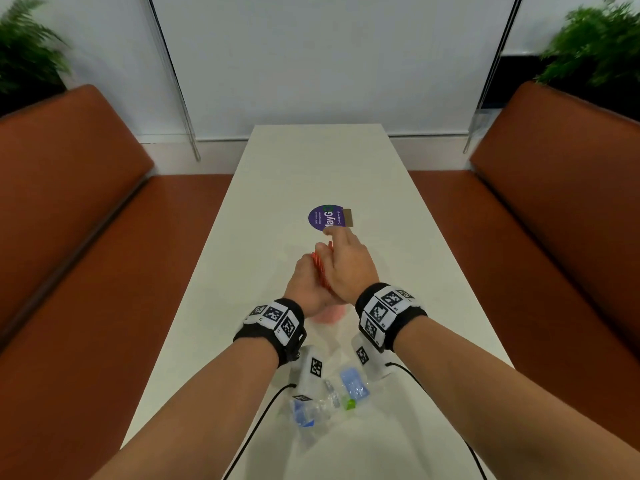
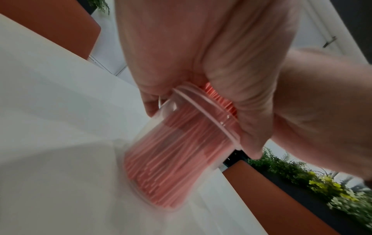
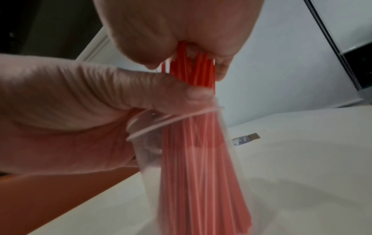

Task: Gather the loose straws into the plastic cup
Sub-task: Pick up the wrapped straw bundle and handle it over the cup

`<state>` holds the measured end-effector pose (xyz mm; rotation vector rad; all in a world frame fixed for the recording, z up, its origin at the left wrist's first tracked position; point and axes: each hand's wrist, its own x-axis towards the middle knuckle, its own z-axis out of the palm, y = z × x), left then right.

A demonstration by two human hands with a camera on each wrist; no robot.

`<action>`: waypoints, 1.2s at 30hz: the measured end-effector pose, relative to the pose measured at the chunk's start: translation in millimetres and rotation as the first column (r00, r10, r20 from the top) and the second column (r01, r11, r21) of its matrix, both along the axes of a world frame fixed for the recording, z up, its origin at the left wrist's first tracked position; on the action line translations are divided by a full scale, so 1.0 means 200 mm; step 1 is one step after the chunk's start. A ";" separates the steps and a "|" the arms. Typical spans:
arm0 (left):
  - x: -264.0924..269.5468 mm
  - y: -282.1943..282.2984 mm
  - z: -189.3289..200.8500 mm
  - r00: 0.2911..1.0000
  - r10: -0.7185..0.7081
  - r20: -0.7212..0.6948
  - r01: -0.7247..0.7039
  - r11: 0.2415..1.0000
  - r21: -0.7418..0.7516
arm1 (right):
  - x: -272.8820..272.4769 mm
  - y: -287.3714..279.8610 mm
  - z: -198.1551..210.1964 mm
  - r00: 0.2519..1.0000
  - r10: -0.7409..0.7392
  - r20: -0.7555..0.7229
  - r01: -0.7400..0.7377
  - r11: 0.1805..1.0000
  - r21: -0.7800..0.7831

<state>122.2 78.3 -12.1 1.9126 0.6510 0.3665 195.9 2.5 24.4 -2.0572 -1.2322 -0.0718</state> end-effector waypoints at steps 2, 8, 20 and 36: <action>0.00 0.00 -0.01 1.000 0.004 0.017 -0.005 0.999 0.041 | 0.00 0.00 -0.01 0.990 0.043 0.136 -0.031 0.995 -0.090; 0.04 0.06 -0.16 0.999 0.007 -0.038 -0.004 0.997 0.077 | 0.02 -0.02 -0.02 0.965 0.154 0.210 -0.074 0.936 -0.345; -0.02 -0.02 -0.02 0.989 0.049 -0.143 -0.034 0.994 0.102 | 0.03 -0.04 -0.03 0.933 0.273 0.234 -0.128 0.860 -0.493; -0.10 -0.06 0.04 0.981 0.027 -0.190 -0.023 1.000 0.019 | 0.04 -0.05 -0.01 0.920 0.293 0.260 -0.223 0.938 -0.266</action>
